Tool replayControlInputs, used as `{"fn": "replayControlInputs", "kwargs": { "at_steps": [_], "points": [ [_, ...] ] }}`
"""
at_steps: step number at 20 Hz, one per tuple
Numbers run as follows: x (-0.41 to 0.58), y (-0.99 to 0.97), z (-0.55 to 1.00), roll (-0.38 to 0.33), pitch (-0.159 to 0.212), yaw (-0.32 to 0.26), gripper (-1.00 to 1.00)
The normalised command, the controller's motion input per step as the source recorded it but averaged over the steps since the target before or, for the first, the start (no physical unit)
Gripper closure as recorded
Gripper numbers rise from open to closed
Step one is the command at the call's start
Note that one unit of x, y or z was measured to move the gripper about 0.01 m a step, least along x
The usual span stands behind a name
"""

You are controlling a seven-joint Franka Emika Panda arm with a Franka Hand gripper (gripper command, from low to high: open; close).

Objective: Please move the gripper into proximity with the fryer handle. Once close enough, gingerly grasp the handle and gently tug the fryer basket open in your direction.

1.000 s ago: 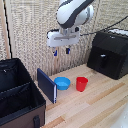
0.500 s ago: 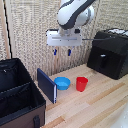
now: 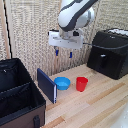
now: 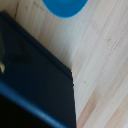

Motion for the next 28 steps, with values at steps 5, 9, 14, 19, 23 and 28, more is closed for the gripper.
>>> {"fn": "replayControlInputs", "kwargs": {
  "at_steps": [5, 9, 14, 19, 23, 28],
  "points": [
    [-0.002, 0.03, -0.01, -0.375, -0.002, -0.101, -1.0],
    [-0.009, 0.03, -0.05, -0.375, -0.037, -0.046, -1.0],
    [-0.013, 0.03, -0.05, -0.375, -0.05, -0.036, -1.0],
    [-0.02, -0.05, -0.04, -0.375, -0.103, -0.026, -1.0],
    [-0.159, -0.26, -0.18, -0.334, -0.185, -0.035, -1.0],
    [-0.242, -0.37, -0.35, -0.239, -0.212, -0.02, -1.0]
  ]
}}
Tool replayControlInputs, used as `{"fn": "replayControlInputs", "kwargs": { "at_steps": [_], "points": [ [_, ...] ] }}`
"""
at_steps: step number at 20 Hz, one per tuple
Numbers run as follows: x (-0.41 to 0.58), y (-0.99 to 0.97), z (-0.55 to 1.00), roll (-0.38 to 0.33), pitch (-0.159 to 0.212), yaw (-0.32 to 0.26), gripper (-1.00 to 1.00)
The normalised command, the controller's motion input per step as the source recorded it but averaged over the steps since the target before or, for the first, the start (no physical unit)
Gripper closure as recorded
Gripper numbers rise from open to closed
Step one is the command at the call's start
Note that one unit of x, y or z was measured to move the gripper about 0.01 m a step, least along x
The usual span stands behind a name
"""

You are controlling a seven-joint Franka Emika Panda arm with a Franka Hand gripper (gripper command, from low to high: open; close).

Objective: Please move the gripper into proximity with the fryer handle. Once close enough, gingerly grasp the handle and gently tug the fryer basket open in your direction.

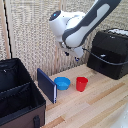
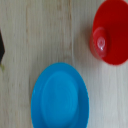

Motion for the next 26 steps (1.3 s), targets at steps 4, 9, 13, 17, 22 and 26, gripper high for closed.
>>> {"fn": "replayControlInputs", "kwargs": {
  "at_steps": [4, 9, 13, 17, 22, 26],
  "points": [
    [-0.244, -0.53, -0.42, -0.121, -0.159, 0.008, -1.0],
    [-0.272, -0.54, -0.4, -0.115, -0.137, 0.033, -1.0],
    [-0.31, -0.49, -0.44, -0.134, -0.095, 0.063, -1.0],
    [-0.284, -0.37, -0.41, -0.232, -0.07, 0.173, -1.0],
    [-0.194, -0.25, -0.41, -0.284, -0.053, 0.213, -1.0],
    [-0.166, -0.19, -0.4, -0.323, -0.052, 0.219, -1.0]
  ]
}}
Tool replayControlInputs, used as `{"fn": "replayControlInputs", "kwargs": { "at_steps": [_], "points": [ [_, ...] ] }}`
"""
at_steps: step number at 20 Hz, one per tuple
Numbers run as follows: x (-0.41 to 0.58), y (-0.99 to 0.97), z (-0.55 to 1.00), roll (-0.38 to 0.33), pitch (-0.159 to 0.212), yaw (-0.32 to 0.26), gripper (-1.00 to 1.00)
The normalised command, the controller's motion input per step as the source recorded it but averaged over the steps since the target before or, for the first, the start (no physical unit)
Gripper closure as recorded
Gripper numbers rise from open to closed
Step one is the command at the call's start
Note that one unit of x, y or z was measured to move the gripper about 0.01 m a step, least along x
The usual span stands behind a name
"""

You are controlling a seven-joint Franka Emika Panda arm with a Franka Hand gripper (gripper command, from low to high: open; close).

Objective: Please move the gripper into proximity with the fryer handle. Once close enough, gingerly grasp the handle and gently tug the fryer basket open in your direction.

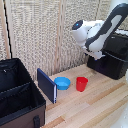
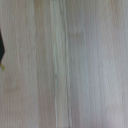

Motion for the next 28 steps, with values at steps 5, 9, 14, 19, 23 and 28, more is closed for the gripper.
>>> {"fn": "replayControlInputs", "kwargs": {
  "at_steps": [5, 9, 14, 19, 23, 28],
  "points": [
    [-0.216, -0.28, -0.44, -0.274, -0.021, 0.196, -1.0],
    [-0.244, -0.33, -0.46, -0.208, 0.0, 0.194, -1.0],
    [-0.278, -0.4, -0.39, -0.158, -0.005, 0.189, -1.0],
    [-0.334, -0.52, -0.29, -0.127, -0.011, 0.157, -1.0],
    [-0.263, -0.59, -0.24, -0.097, -0.023, 0.16, -1.0],
    [-0.04, -0.48, -0.21, -0.061, -0.027, 0.219, -1.0]
  ]
}}
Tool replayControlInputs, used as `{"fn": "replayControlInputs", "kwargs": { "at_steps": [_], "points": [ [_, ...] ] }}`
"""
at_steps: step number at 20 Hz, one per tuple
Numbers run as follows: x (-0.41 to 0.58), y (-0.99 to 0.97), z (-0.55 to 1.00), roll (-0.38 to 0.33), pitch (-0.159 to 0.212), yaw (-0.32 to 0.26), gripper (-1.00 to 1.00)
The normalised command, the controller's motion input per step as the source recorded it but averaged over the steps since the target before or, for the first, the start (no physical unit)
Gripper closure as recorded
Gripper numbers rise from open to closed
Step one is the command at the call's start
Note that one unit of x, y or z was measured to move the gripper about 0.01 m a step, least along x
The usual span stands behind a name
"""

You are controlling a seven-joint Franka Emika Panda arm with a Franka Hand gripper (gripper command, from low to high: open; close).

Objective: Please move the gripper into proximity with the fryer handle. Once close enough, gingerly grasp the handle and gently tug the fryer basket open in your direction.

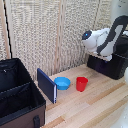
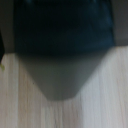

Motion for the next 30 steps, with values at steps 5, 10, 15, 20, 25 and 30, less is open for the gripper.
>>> {"fn": "replayControlInputs", "kwargs": {
  "at_steps": [5, 10, 15, 20, 25, 30],
  "points": [
    [0.096, -0.19, 0.0, -0.005, 0.0, 0.092, 1.0],
    [-0.014, 0.01, 0.0, 0.0, 0.001, 0.0, 1.0],
    [0.003, 0.12, 0.05, -0.009, 0.084, -0.022, 1.0],
    [-0.067, 0.35, 0.26, -0.05, 0.007, -0.215, 1.0],
    [-0.017, 0.34, 0.3, 0.194, 0.038, -0.143, 1.0],
    [0.0, 0.37, 0.24, 0.266, 0.052, -0.136, 1.0]
  ]
}}
